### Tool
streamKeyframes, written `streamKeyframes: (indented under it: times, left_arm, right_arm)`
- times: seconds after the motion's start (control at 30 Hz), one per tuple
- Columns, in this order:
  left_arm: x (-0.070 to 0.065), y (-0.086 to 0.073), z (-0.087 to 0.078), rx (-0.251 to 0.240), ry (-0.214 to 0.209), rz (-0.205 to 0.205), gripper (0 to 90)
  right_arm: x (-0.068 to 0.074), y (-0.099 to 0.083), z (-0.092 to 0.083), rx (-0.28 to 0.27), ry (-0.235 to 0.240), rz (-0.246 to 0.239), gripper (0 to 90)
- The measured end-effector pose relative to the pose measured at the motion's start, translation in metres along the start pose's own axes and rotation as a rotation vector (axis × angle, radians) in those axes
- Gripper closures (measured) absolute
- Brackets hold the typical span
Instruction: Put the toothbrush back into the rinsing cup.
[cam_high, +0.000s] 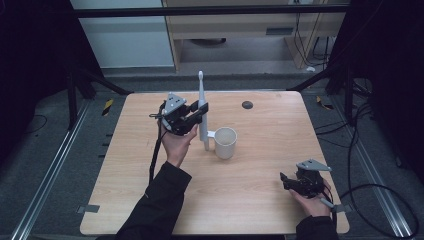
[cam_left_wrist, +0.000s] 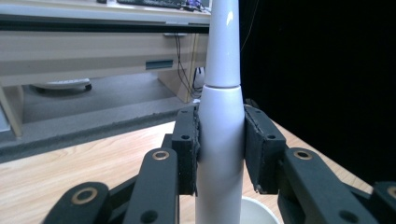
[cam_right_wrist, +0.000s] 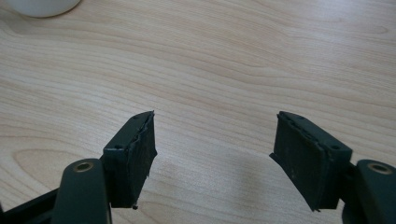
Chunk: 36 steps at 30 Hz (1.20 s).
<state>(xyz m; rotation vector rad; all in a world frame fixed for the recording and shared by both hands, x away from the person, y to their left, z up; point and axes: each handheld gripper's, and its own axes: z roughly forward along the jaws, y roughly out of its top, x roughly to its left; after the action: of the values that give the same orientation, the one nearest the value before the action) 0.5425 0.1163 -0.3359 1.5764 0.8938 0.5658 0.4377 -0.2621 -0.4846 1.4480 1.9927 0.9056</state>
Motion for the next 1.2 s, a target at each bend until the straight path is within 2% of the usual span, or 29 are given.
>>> streamKeyframes:
  times: [0.17, 0.57, 0.97, 1.2]
  left_arm:
    - [-0.007, 0.003, 0.009, -0.016, -0.016, -0.003, 66.9]
    - [-0.021, 0.0, 0.033, -0.012, -0.05, -0.001, 66.9]
    - [-0.025, -0.014, 0.058, 0.042, -0.053, 0.006, 66.9]
    - [-0.024, -0.027, 0.067, 0.085, -0.047, 0.0, 66.9]
  right_arm:
    - [-0.002, 0.0, 0.0, 0.0, -0.009, -0.005, 29.7]
    - [-0.003, -0.001, 0.0, -0.005, -0.009, -0.001, 29.5]
    - [-0.004, -0.002, 0.001, -0.006, -0.007, -0.006, 29.6]
    - [-0.004, -0.002, 0.001, -0.003, -0.01, -0.004, 29.5]
